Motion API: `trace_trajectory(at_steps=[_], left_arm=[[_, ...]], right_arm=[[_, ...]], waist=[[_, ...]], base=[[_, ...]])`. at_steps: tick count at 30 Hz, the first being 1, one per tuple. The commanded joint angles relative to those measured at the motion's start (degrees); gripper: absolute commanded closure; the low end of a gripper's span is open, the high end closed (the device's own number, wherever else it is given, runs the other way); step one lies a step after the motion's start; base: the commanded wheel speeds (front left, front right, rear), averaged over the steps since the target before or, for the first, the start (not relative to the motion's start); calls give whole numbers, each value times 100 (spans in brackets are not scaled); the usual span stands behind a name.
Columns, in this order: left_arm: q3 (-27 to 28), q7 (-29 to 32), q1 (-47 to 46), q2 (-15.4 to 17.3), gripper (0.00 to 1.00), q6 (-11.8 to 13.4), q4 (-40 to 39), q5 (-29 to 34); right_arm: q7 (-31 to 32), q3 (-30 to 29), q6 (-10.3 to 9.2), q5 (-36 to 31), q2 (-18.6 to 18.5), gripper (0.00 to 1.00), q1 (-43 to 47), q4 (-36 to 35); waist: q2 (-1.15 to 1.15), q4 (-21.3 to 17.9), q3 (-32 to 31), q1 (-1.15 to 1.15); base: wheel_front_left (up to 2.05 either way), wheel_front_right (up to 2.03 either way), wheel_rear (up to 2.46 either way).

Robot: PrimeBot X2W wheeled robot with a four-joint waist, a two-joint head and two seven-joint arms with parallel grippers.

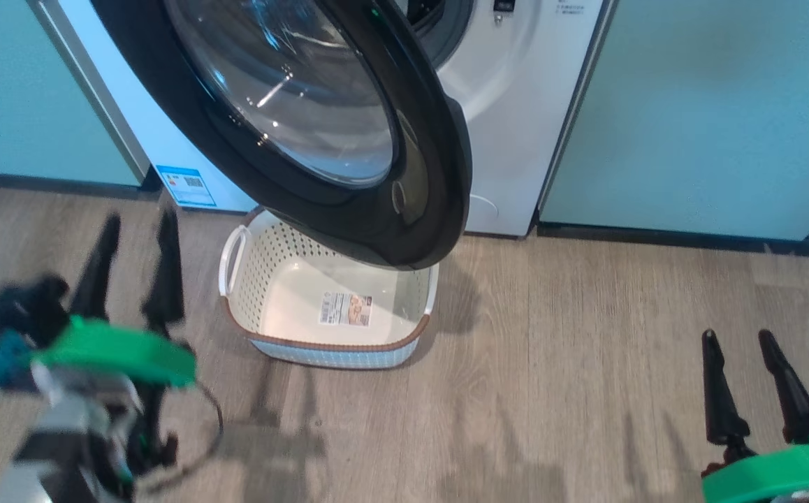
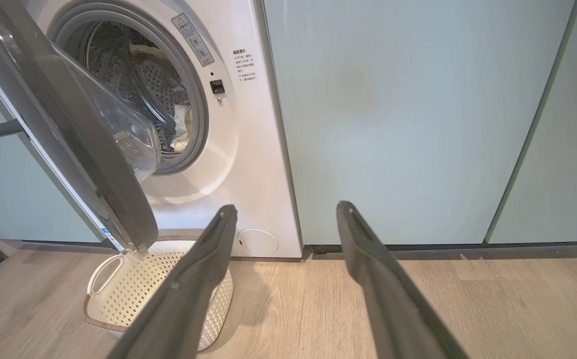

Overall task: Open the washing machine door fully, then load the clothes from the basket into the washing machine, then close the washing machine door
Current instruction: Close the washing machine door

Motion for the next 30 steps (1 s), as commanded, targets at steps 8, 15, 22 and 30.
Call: trace_trajectory(at_steps=[8, 15, 22, 30], left_arm=[[-273, -166, 1024, 86, 0, 855, -518, 1323], [-467, -106, 1539, 45, 0, 1230, -754, 1715], [-521, -8, 1690, 5, 0, 1325, -851, 1699], [-548, 32, 1687, 20, 0, 1363, -847, 1703]], right_arm=[[128, 83, -16, -121, -32, 0, 202, -309], [264, 38, -16, -156, -32, 0, 390, -466], [332, 66, -16, -169, -32, 0, 452, -553], [336, 88, -16, -165, -32, 0, 459, -576]], waist=[[0, 47, -284, 0], [0, 28, -421, 0], [0, -23, -505, 0], [0, -47, -523, 0]], base=[[0, 0, 0], [0, 0, 0], [0, 0, 0], [0, 0, 0]])
